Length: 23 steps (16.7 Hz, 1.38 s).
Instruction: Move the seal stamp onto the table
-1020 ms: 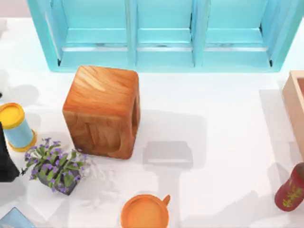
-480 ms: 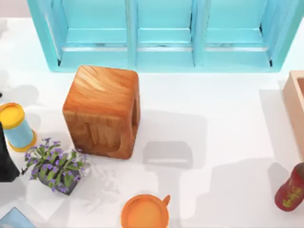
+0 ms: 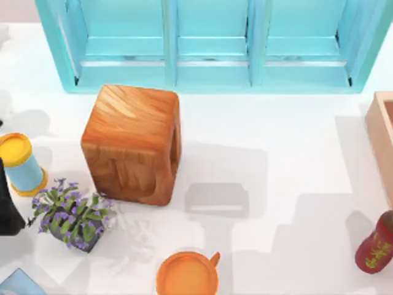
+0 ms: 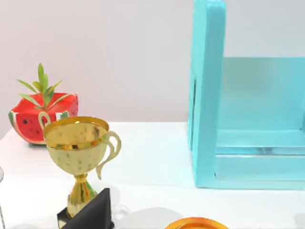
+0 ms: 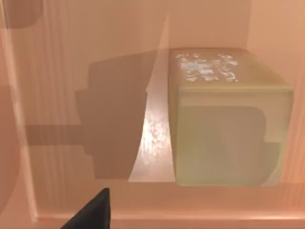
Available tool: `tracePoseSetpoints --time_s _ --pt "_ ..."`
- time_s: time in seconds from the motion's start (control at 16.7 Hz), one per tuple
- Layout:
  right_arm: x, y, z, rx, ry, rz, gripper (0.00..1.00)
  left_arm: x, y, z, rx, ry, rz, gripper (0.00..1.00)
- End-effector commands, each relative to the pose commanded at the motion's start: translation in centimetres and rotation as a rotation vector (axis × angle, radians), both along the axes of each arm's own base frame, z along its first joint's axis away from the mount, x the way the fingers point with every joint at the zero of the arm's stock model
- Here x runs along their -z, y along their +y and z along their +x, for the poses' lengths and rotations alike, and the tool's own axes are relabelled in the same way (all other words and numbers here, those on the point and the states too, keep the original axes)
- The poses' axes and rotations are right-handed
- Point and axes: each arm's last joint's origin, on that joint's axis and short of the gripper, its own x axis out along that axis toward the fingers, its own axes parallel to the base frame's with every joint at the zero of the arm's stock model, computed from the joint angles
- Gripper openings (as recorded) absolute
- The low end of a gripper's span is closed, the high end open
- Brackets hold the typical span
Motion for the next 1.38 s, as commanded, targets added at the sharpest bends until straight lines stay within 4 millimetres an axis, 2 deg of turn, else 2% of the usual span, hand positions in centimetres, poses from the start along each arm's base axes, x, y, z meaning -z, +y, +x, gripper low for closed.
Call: tracePoseSetpoints --time_s 0.12,0.24,0.6,0.72,1.02,1.38 --pt "0.1 0.1 0.0 -0.003 -0.002 -0.001 1.00 0.0 0.0 0.0 0.000 0.000 0.000 1.00" --pt "1.2 0.1 0.1 0.000 0.004 0.002 1.00 0.0 0.0 0.0 0.000 0.000 0.000 1.00" --pt "7.8 -0.1 0.4 0.000 -0.014 -0.005 1.00 0.0 0.0 0.0 0.000 0.000 0.000 1.00" --pt "9.5 0.0 0.1 0.000 -0.005 -0.002 1.00 0.0 0.0 0.0 0.000 0.000 0.000 1.00" --pt "10.0 0.0 0.0 0.000 0.000 0.000 1.00 0.0 0.0 0.0 0.000 0.000 0.000 1.00" --pt "10.0 0.0 0.0 0.000 0.000 0.000 0.55 0.0 0.0 0.0 0.000 0.000 0.000 1.00"
